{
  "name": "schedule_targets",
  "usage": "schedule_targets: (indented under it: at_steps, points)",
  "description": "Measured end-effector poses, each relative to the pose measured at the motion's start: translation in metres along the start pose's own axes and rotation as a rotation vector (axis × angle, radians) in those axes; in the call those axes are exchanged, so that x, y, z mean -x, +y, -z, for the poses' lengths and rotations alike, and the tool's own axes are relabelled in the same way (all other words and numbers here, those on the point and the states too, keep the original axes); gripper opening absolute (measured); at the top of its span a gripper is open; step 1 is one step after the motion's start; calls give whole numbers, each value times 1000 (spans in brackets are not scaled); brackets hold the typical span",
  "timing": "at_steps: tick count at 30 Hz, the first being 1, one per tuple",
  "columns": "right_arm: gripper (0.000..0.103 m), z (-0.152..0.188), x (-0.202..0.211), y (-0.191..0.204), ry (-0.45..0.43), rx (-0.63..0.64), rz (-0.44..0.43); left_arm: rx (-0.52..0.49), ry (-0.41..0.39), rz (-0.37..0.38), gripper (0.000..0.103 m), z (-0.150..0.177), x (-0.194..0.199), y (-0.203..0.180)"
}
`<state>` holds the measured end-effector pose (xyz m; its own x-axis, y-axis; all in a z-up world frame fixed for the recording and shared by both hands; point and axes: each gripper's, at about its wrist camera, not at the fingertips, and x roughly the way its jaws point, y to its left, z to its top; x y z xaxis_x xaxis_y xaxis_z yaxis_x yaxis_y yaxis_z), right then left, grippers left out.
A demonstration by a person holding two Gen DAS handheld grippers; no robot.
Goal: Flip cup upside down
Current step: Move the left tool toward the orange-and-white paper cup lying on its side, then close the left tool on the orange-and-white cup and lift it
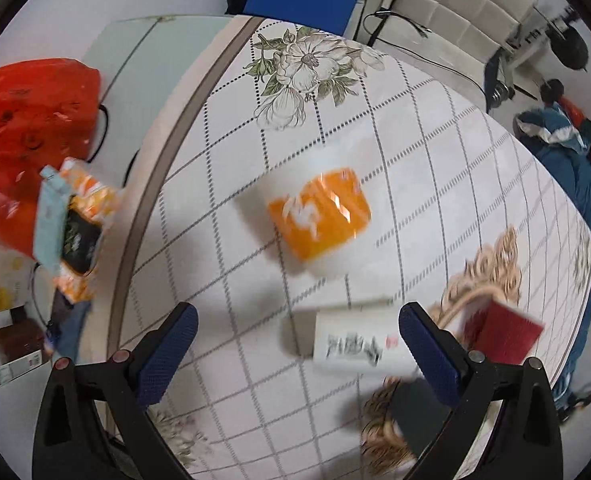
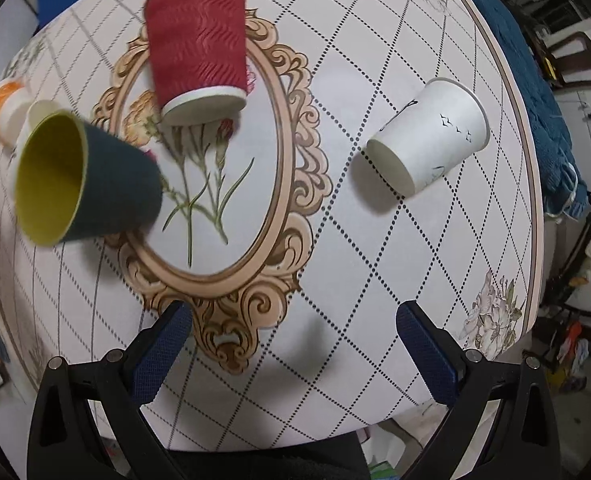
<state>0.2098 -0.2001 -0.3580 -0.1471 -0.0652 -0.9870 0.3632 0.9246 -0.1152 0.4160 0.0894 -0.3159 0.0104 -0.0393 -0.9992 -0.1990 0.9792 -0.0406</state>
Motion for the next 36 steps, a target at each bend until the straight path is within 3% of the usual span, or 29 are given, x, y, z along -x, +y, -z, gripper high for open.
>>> schedule_targets:
  at_steps: [10, 16, 18, 20, 31, 36]
  points:
    - [103, -23, -9, -2, 33, -74, 3, 47, 67, -15, 103, -52, -47, -6]
    - [103, -28, -14, -3, 39, -96, 10, -5, 90, -47, 103, -63, -72, -17]
    - [103, -29, -14, -3, 38, -100, 11, -24, 99, -49, 96, -63, -79, -20]
    - [103, -31, -14, -3, 37, -104, 16, -37, 105, -54, 82, -63, -83, -21]
    - [103, -27, -10, -13, 16, -128, 40, -140, 32, -98, 76, -62, -83, -29]
    - [103, -25, -5, -18, -1, -138, 44, -186, -5, -101, 76, -54, -64, -38]
